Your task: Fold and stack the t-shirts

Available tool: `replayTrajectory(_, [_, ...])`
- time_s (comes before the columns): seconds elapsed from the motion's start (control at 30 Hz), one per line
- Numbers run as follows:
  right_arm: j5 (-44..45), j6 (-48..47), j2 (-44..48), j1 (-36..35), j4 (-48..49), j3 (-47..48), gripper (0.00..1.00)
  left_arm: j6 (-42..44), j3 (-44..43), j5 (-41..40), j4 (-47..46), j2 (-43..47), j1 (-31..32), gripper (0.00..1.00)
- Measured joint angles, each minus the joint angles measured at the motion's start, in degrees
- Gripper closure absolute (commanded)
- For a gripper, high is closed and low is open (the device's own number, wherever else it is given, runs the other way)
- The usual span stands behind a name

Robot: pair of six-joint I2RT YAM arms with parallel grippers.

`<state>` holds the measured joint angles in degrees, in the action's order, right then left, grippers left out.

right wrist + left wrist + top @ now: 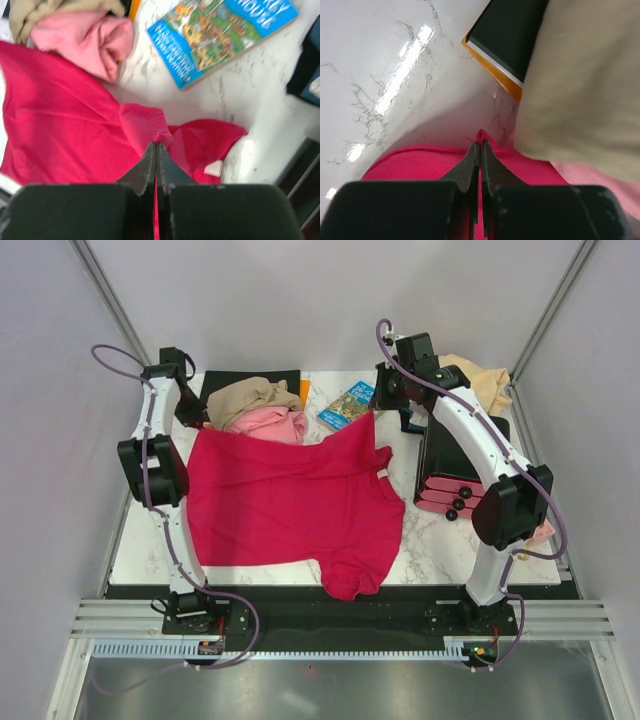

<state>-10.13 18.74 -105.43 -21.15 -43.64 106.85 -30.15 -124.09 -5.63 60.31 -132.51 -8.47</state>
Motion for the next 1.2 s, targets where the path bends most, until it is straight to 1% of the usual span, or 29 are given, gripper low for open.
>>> replayTrajectory(0.23, [2.97, -1.27, -7.69, 1.79, 1.53, 10.47, 1.0, -0.02, 1.05, -0.31, -0.68, 10.21, -0.2, 0.98])
replayTrajectory(0.37, [3.85, -2.08, -11.41, 1.84, 2.4, 15.47, 1.0, -0.04, 2.1, -0.63, -0.76, 13.14, -0.2, 0.98])
replayTrajectory(0.53, [5.07, -2.69, -15.98, 1.97, 3.26, 21.59, 1.0, -0.02, 2.91, -2.45, -0.87, 13.86, -0.31, 0.98])
replayTrajectory(0.73, [5.99, -2.58, -17.99, 2.43, 5.16, 23.89, 1.0, -0.04, 5.05, -5.29, -0.83, 14.38, -1.11, 0.98])
replayTrajectory(0.93, [6.03, -2.47, -20.39, 2.73, 7.43, 29.22, 1.0, -0.02, 5.11, -6.45, -0.94, 14.82, -3.04, 0.98])
replayTrajectory(1.2, [6.1, -3.15, -21.03, 2.93, 8.76, 29.53, 1.0, -0.02, 3.63, -6.25, -1.14, 14.32, -4.11, 0.98])
